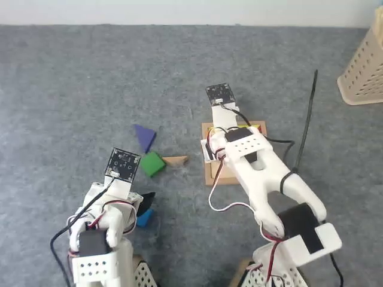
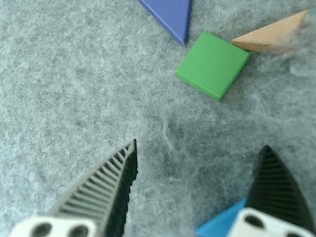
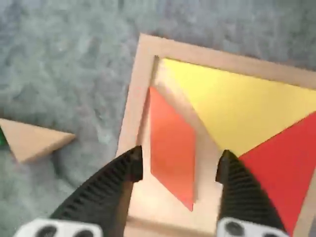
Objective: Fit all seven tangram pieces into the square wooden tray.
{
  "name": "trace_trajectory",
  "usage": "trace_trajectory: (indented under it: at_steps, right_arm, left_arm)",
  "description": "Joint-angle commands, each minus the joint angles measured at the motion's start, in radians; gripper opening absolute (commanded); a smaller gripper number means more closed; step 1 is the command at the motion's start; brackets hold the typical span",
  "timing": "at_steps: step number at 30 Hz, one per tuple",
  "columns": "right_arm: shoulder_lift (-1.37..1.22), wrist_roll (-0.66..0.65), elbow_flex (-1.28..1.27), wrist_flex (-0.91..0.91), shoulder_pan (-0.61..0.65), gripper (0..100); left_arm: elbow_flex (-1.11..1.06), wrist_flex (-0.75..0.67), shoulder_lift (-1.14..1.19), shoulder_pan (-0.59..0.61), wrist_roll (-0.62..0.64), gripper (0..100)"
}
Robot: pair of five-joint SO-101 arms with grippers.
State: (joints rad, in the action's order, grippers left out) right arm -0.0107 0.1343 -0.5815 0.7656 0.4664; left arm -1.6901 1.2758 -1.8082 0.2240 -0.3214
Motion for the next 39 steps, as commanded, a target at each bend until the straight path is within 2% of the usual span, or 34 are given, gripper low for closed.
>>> trace_trajectory:
  at_steps: [1,5,11,19,28,35,39]
  right_arm:
    - [0.137,-0.026,0.055,0.051,-0.051,11.9]
    - [0.17,-0.031,0.009,0.012,-0.096,0.2]
    - [0.067,-0.153,-0.025,-0.068,-0.048,0.7]
    - [-0.062,-0.155,0.041,-0.065,-0.036,0.7]
    - [-0.076,-0.157,0.074,-0.076,0.045,0.7]
    - [-0.059,-0.157,0.091,-0.064,0.004,0.7]
    - [0.058,-0.152,0.08,-0.007,-0.065,0.7]
  left_arm:
    - [0.005,0.0,-0.014,-0.002,-0.003,35]
    - [0.005,0.0,-0.014,-0.002,-0.003,35]
    - [0.005,0.0,-0.014,-0.002,-0.003,35]
    - [0.005,0.0,-0.014,-0.002,-0.003,35]
    - [0.005,0.0,-0.014,-0.002,-0.003,35]
    - [0.005,0.0,-0.014,-0.002,-0.003,35]
    - [0.005,0.0,-0.014,-0.002,-0.003,35]
